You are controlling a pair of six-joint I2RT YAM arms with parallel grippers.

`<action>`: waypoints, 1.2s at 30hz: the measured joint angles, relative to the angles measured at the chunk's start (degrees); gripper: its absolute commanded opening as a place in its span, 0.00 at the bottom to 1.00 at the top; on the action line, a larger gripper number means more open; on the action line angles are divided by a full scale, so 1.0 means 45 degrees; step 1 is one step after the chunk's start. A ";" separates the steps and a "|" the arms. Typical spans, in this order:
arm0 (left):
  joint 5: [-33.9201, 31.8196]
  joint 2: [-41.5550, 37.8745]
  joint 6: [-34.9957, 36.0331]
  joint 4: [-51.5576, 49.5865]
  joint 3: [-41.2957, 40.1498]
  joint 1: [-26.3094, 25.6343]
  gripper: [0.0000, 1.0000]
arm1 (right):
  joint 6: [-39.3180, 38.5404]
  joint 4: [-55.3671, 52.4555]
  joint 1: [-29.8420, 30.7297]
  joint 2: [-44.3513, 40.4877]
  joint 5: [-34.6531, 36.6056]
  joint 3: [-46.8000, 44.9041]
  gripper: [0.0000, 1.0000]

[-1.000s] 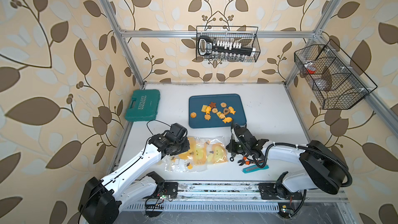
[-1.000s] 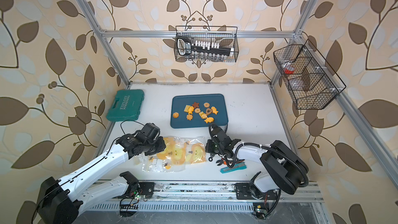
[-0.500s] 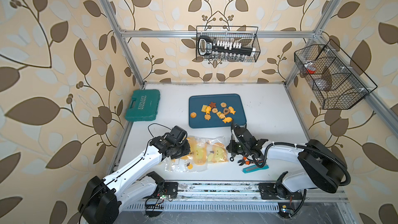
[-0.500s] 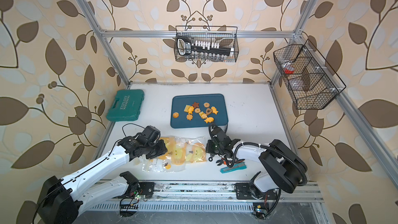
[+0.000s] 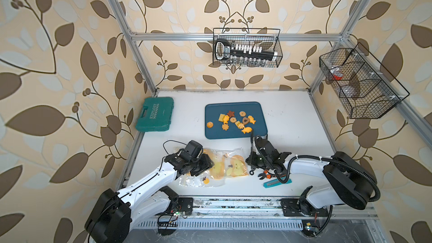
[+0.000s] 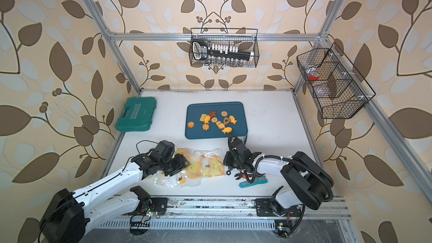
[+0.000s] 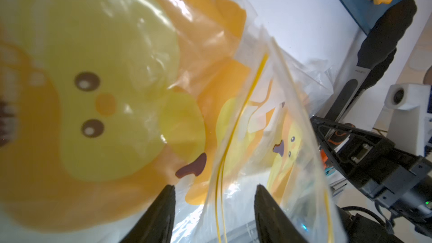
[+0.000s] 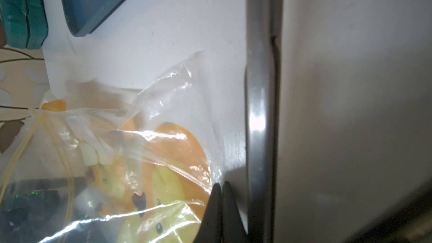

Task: Put the cookies into a resealable bag to prevent moisture
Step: Pick up the ziploc bag from the center of the board.

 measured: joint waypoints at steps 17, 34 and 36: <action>0.0597 -0.1389 -0.1987 0.1860 -0.0398 -0.0005 0.32 | 0.2594 0.1375 0.0010 -0.0335 0.0719 -0.0675 0.00; 0.0544 -0.1559 -0.1967 0.1501 -0.0296 -0.0005 0.08 | 0.2929 0.1331 0.0010 -0.0437 0.0976 -0.0675 0.00; 0.0544 -0.1564 -0.1953 0.1515 -0.0291 0.0000 0.04 | 0.2914 0.1331 0.0010 -0.0437 0.0971 -0.0675 0.00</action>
